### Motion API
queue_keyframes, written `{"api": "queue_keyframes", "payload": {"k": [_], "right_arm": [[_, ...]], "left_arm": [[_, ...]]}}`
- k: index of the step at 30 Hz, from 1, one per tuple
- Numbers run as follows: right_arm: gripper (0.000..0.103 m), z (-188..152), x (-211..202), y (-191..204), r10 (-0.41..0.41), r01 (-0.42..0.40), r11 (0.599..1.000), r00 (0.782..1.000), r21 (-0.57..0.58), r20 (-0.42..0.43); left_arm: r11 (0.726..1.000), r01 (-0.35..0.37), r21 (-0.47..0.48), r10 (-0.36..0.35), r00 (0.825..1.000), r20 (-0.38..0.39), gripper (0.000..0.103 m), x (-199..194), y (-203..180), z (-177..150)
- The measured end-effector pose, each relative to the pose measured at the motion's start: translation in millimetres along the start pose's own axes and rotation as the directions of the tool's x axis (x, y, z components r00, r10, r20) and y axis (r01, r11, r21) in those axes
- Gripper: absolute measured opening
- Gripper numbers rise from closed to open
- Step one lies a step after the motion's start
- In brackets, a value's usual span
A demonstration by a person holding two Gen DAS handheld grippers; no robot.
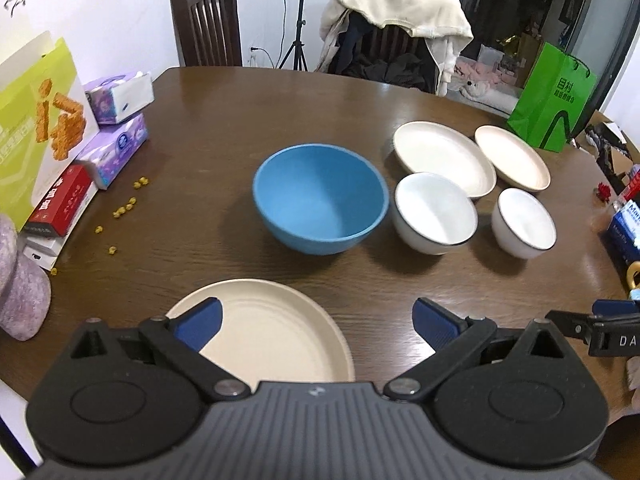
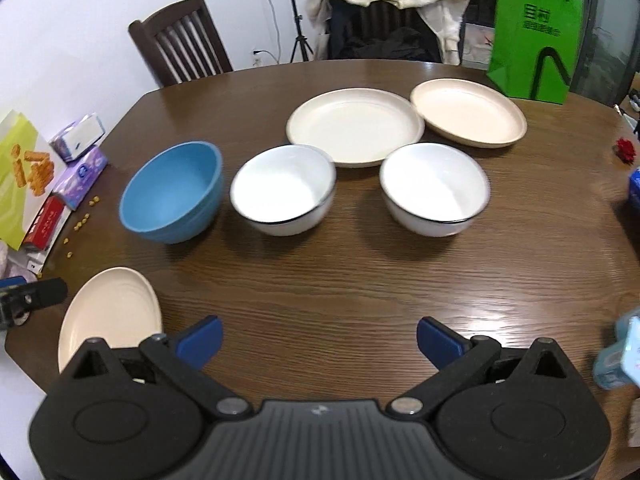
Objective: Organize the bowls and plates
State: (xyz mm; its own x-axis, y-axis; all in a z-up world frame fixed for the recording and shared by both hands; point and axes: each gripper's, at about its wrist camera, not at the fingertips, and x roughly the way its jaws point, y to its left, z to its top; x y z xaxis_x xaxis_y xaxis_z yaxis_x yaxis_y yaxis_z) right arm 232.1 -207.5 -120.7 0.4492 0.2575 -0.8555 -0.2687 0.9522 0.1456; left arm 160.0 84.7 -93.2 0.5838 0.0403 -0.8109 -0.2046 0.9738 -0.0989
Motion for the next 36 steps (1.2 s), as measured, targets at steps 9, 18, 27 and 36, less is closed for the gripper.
{"api": "queue_keyframes", "payload": {"k": [9,18,27,36], "right_arm": [[0.103,20.5,-26.1,-48.3,0.01,-0.01,1.0,1.0,-0.016,0.001],[0.103,51.2,-40.5,-77.5,0.023,-0.023,1.0,1.0,0.003,0.021],[0.103,90.5,-29.0,-98.5,0.011,-0.013,0.996,0.999,0.087,0.032],[0.103,135.2,-1.5,-112.1,-0.006,0.004,0.991,1.0,0.131,0.012]], "left_arm": [[0.999,-0.012,-0.038,0.013,1.0,0.014,0.103,-16.0,-43.0,16.7],[1.0,-0.023,0.014,0.023,0.999,0.037,0.103,-22.3,-85.3,54.4],[0.996,-0.002,0.091,0.0,1.0,0.028,0.103,1.1,-121.2,103.7],[0.993,0.005,0.115,-0.004,1.0,-0.003,0.103,43.8,-132.2,154.6]]}}
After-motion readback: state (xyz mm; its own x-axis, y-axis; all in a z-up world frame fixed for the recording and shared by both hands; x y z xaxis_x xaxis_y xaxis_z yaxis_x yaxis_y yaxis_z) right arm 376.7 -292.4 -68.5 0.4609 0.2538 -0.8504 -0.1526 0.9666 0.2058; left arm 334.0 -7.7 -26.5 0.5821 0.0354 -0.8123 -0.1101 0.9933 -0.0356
